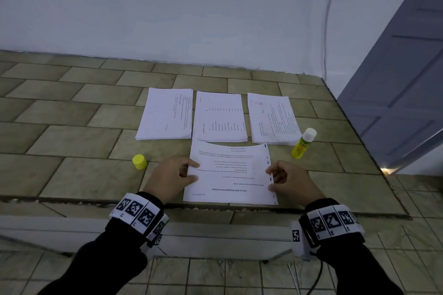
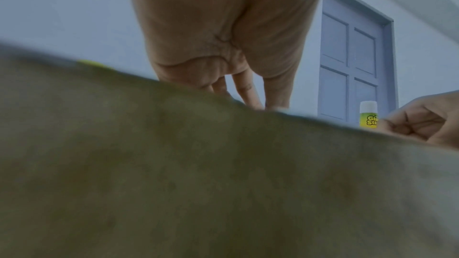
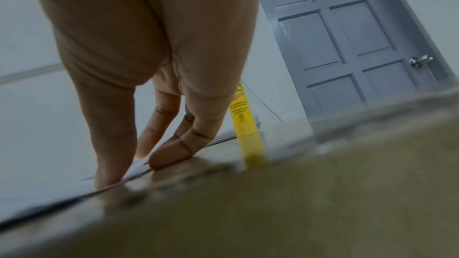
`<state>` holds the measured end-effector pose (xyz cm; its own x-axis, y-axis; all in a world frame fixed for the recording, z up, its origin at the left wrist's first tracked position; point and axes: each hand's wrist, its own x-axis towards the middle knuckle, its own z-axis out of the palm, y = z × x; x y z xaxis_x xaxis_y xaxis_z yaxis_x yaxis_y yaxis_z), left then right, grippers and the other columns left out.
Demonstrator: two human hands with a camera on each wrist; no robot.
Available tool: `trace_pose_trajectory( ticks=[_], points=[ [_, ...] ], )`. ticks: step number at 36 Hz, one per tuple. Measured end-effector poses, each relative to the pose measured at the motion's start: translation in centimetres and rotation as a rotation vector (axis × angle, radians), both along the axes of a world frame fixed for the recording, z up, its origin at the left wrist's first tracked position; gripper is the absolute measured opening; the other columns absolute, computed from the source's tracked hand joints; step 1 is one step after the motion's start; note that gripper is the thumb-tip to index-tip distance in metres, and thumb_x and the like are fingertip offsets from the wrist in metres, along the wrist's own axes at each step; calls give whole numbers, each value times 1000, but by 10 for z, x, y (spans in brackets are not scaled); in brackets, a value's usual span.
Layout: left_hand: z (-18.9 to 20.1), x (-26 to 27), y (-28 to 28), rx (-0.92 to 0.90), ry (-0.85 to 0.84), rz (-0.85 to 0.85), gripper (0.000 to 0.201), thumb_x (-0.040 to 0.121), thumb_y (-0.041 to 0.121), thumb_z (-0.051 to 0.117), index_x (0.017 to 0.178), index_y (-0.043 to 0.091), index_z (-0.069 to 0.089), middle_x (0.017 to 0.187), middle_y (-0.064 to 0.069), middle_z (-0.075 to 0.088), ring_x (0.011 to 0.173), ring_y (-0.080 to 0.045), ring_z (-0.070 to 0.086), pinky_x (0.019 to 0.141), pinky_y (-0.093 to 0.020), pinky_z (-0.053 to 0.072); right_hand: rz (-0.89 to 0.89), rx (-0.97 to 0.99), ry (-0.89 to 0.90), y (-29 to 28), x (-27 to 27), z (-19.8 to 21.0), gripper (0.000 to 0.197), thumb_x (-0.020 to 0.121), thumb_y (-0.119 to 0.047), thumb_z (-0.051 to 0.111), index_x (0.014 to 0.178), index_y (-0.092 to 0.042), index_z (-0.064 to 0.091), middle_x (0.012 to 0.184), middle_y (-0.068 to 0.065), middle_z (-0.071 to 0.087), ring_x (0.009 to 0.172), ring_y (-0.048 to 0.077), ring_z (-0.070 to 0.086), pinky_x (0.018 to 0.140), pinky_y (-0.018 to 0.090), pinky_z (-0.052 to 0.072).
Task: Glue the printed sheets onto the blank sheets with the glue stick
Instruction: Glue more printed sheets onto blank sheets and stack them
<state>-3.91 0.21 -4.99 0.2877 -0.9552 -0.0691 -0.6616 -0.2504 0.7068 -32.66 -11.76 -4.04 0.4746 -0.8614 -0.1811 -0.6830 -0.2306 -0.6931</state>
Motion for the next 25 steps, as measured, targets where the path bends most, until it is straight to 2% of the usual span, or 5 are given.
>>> trace_pose_trajectory(
  ticks=[2, 5, 11, 18, 25],
  points=[
    [-1, 0, 0, -7, -3, 3, 26, 81, 20, 78, 95, 37, 64, 80, -2, 66, 76, -15, 61, 70, -31, 51, -1, 11, -28, 1, -2, -1, 34, 73, -1, 77, 94, -23, 62, 93, -1, 64, 84, 12, 61, 71, 16, 50],
    [-2, 0, 0, -10, -7, 10, 24, 81, 19, 78, 96, 34, 66, 69, 8, 57, 68, -8, 54, 62, -21, 41, -9, 23, -56, 2, -4, -2, 34, 72, 2, 77, 96, -18, 64, 92, 1, 64, 81, 9, 60, 68, 12, 50],
    [-7, 2, -1, -1, 13, 11, 25, 79, 20, 80, 98, 33, 68, 69, 11, 59, 68, -9, 57, 62, -24, 41, -2, 53, -71, 2, -6, -1, 36, 73, 4, 76, 100, -14, 64, 91, -4, 62, 80, 7, 58, 66, 11, 50],
    [-9, 2, 1, -2, 24, 21, 27, 79, 22, 80, 96, 38, 67, 75, 6, 64, 73, -10, 59, 65, -24, 45, -7, 64, -75, 2, -7, -3, 38, 73, 3, 77, 103, -16, 65, 94, -4, 62, 84, 7, 59, 65, 10, 49],
    [-8, 2, 1, -10, 5, 12, 26, 80, 22, 79, 96, 37, 66, 73, 13, 60, 71, -8, 57, 62, -21, 42, -11, 62, -73, 3, -7, -3, 38, 73, 2, 77, 103, -17, 64, 95, -3, 62, 86, 9, 59, 68, 13, 50]
  ],
)
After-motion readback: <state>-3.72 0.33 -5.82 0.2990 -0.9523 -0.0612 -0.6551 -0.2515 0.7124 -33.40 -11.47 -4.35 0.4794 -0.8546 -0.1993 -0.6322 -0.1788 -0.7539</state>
